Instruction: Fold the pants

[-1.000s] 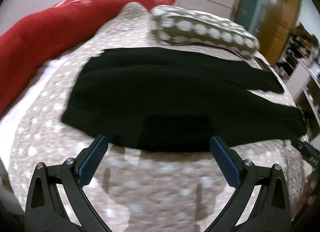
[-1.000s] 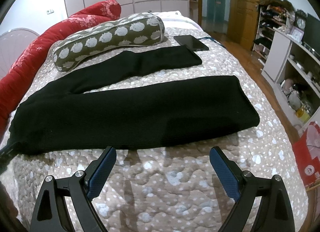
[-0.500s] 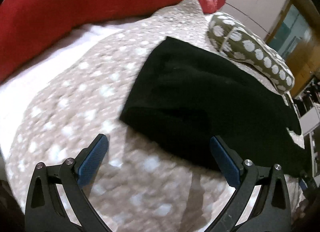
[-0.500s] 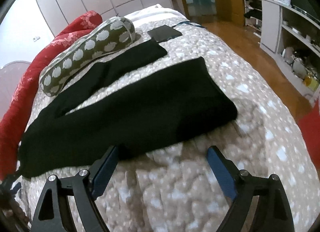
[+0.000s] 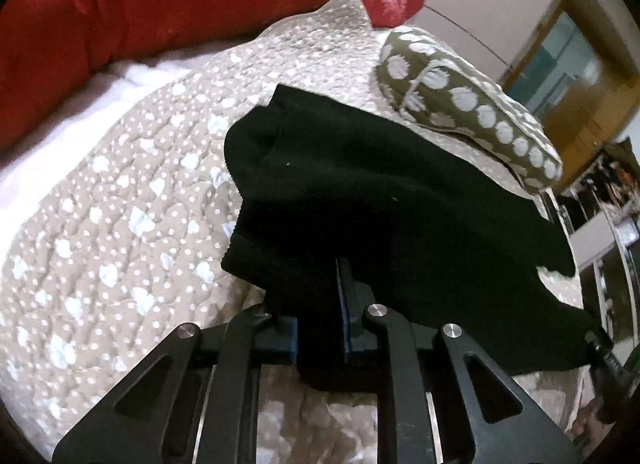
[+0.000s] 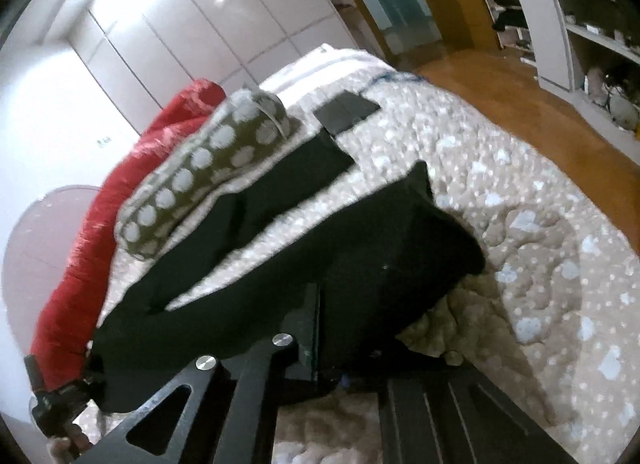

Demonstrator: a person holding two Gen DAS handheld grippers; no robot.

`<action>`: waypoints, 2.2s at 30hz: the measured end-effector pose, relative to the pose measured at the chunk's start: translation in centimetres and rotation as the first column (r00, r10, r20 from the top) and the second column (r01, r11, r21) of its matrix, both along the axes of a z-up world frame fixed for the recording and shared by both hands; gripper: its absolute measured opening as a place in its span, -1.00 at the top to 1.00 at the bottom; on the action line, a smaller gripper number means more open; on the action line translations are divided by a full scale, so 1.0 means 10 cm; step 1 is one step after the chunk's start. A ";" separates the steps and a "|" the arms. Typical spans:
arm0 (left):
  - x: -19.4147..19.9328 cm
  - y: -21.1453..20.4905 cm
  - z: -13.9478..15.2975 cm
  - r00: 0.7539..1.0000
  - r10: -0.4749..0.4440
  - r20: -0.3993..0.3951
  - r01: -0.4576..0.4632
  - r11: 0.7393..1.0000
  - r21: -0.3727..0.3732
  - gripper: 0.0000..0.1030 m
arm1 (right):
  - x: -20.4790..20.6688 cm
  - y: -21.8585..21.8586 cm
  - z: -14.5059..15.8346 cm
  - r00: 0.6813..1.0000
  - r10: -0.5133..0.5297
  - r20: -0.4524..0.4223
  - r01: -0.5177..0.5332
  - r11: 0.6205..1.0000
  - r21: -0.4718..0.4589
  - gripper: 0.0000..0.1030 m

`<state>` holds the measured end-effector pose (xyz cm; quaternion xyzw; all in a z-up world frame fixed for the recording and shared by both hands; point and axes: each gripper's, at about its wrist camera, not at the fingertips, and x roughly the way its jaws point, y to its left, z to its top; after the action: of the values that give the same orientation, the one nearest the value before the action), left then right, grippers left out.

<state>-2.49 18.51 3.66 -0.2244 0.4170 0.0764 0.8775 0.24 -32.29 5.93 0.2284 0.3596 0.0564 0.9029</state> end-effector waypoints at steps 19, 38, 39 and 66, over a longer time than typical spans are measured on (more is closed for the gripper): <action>-0.86 0.13 0.06 0.989 -0.104 -0.105 0.113 0.990 0.085 0.27 | -0.57 -0.11 0.00 0.971 0.038 -0.235 -0.092 0.971 -0.222 0.61; 0.22 0.10 0.41 0.994 -0.098 -0.047 0.106 0.970 0.218 -0.26 | 0.66 1.72 0.40 0.806 0.580 -0.119 -0.589 0.766 -0.257 0.27; 0.34 0.10 0.35 0.994 -0.094 -0.063 0.106 0.970 0.217 -0.26 | 0.74 1.87 0.37 0.784 0.608 -0.127 -0.616 0.734 -0.287 0.27; 0.98 0.42 -0.22 0.992 -0.041 -0.119 0.058 0.988 0.145 -0.48 | 2.21 3.51 -0.19 0.189 0.888 -0.420 -0.966 0.090 -0.244 0.10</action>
<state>7.30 22.67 1.49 -0.1435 0.4659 0.0981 0.8676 22.30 2.80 4.05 -0.2690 0.4956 0.5077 0.6513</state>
